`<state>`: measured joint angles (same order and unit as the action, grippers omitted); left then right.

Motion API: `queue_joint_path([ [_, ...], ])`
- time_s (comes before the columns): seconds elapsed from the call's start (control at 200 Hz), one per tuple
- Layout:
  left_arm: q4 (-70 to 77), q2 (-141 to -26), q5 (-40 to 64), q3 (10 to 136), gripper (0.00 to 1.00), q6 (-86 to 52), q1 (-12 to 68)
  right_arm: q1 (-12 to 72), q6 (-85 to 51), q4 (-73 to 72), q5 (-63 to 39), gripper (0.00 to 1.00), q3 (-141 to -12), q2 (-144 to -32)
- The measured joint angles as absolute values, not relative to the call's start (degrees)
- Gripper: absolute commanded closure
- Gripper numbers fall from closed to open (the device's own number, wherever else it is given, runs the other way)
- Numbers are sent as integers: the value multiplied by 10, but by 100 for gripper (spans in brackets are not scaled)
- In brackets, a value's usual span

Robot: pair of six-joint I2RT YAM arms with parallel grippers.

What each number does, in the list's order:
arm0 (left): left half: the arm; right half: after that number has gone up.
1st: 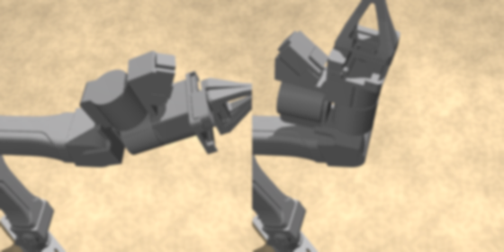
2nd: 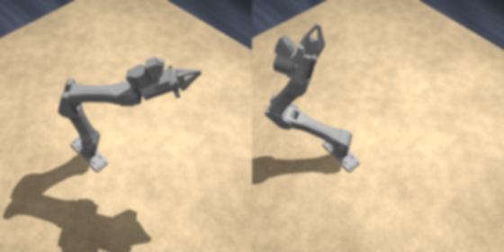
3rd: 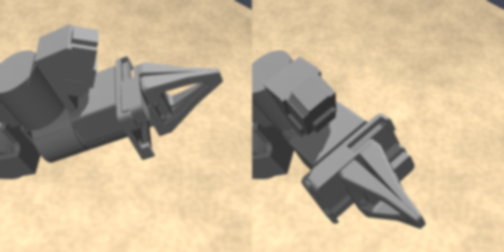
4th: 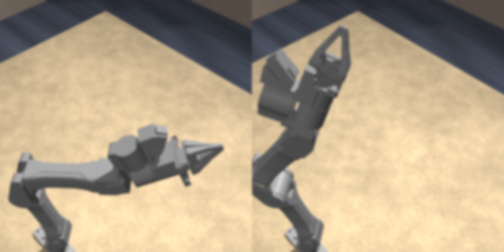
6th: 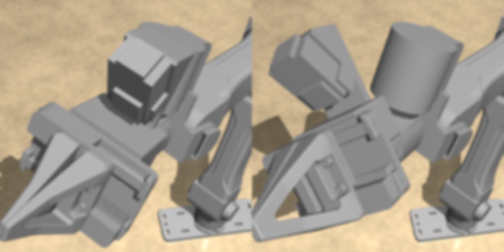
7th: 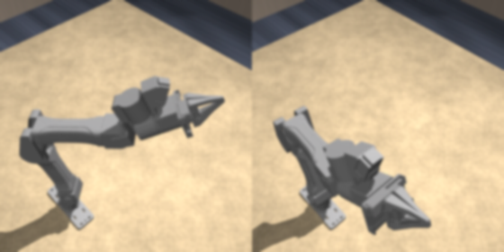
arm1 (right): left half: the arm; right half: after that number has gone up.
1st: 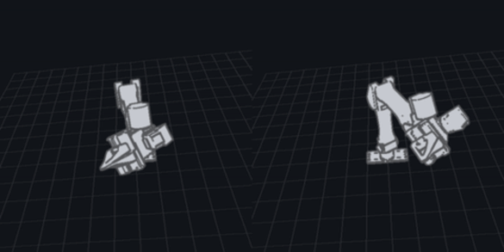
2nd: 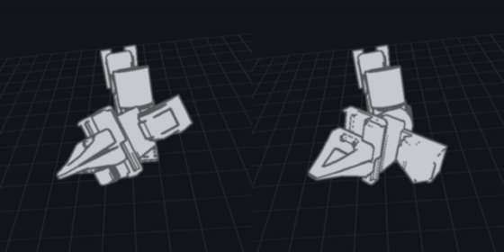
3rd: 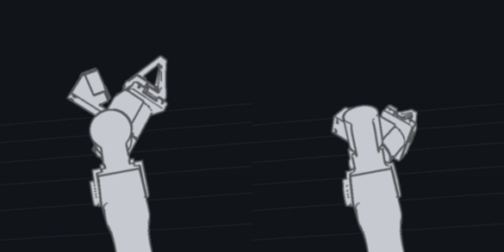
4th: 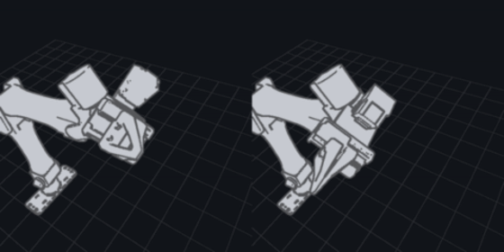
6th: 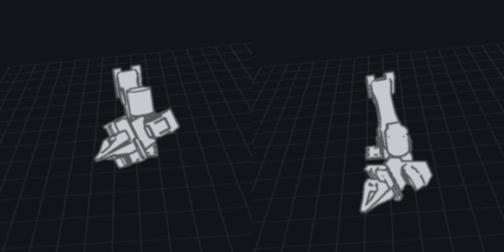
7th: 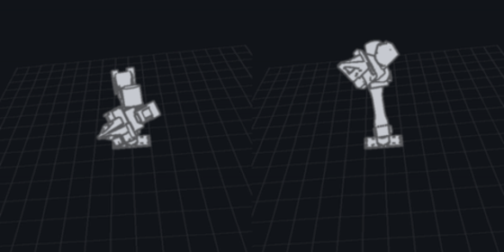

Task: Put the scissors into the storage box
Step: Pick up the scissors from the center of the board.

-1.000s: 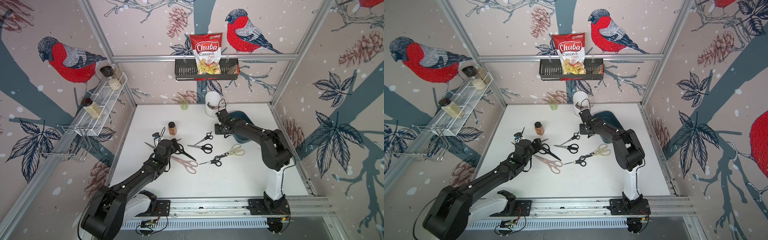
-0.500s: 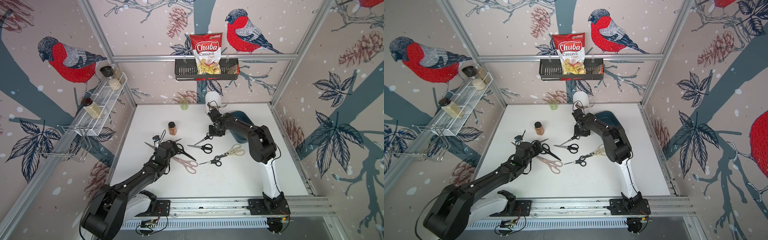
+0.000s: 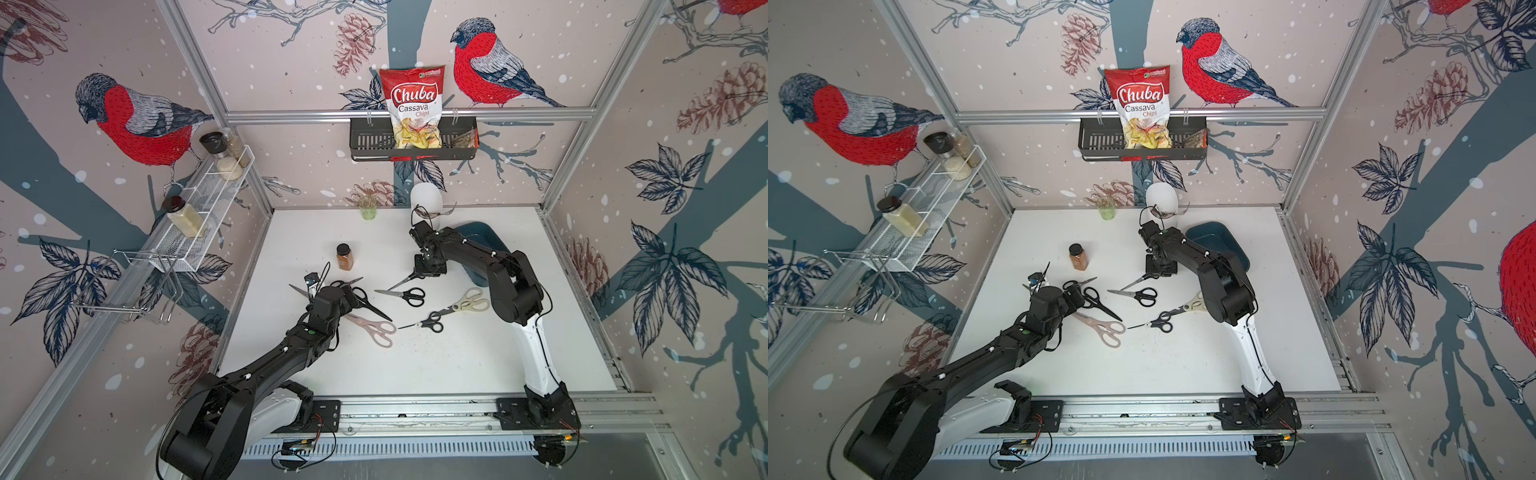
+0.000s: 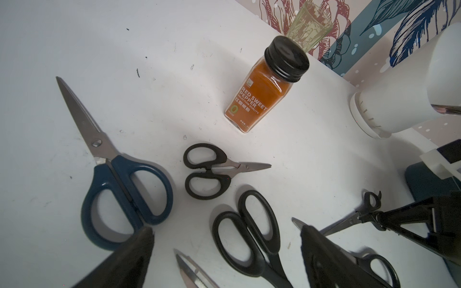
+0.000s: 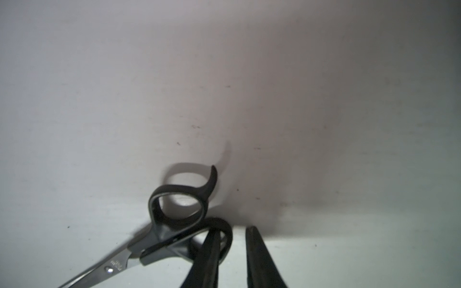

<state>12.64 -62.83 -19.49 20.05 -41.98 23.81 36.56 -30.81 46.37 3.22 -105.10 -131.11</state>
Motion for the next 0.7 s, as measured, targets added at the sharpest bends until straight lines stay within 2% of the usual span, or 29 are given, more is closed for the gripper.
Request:
queue_joint_path([
  [0.34,127,-624,-195,206,4,-420,238,365,-317,467,48,79,-1064,-1327],
  [0.545,126,-621,-196,206,4,-420,238,364,-329,454,59,85,-1056,-1332],
  [0.7,126,-620,-197,208,5,-420,238,355,-343,430,59,84,-1048,-1330],
])
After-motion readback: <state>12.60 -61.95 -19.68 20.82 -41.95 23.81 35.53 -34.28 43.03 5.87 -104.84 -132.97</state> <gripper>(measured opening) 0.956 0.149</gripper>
